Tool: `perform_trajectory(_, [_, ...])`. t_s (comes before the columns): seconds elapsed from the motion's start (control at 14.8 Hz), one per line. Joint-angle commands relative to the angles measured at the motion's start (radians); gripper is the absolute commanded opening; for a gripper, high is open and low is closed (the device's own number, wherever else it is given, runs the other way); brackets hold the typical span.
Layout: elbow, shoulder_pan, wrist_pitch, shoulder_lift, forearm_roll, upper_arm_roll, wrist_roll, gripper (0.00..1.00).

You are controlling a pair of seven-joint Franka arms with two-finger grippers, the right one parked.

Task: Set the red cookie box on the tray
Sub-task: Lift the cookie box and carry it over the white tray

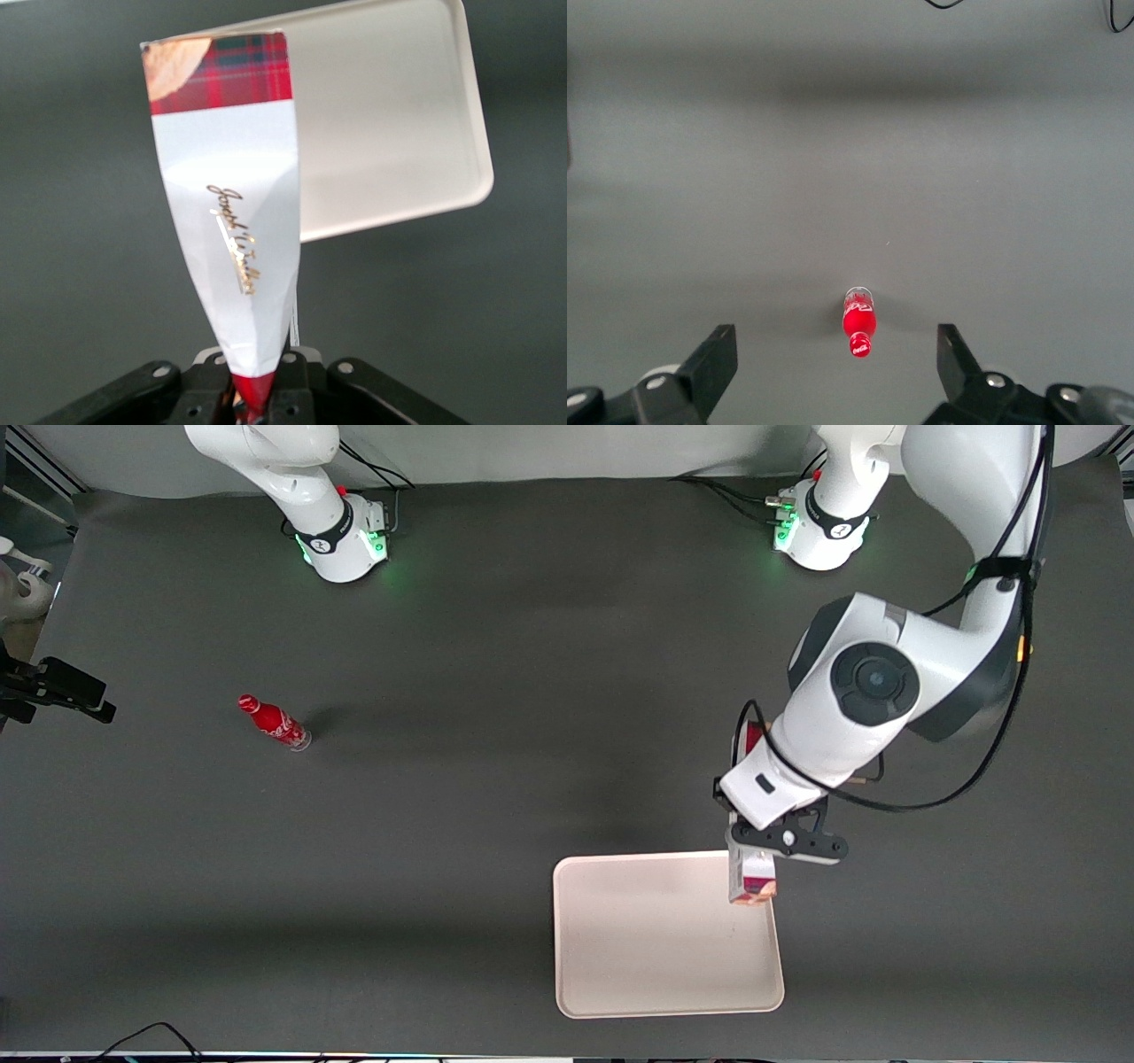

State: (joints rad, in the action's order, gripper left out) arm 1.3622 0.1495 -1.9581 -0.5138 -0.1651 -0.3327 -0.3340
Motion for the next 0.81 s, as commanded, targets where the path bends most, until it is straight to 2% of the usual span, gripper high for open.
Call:
perform_trajectory(0.0, [-0.204,0.013,-0.029,-0.167,-0.082,0.0,-0.046,0.0])
perform_trajectory(0.13, [-0.201,0.008,-0.123,-0.21,-0.126,0.004,-0.043,0.0])
perform_trajectory(0.74, [-0.206,0.01,-0.392,-0.42,-0.174,0.086,-0.043,0.0])
